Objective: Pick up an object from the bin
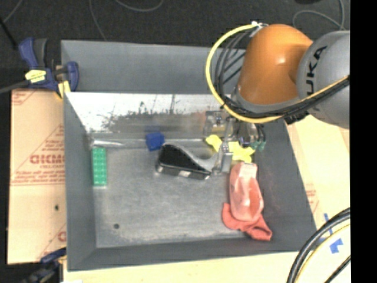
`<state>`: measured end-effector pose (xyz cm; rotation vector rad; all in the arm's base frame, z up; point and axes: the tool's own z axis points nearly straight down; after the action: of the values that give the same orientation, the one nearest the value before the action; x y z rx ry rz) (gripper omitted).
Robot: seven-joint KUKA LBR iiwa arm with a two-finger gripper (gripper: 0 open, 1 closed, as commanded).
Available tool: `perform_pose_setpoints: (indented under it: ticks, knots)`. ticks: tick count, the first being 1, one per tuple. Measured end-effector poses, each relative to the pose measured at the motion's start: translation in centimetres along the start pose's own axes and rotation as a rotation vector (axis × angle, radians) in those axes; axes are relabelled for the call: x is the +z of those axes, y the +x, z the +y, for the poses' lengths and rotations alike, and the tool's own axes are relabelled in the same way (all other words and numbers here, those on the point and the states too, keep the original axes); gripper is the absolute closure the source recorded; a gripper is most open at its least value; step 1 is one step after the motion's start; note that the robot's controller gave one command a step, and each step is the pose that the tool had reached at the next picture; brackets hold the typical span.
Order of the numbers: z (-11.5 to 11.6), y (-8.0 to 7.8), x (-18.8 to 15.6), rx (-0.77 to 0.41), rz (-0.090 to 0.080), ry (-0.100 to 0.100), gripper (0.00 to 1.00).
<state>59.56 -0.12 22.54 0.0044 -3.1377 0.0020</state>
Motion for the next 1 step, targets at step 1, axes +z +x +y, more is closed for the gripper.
perform_pose_setpoints:
  ticks: [1]
  knots:
    - [0.0, -0.12, -0.51, 0.0, -0.008, 0.0, 0.0]
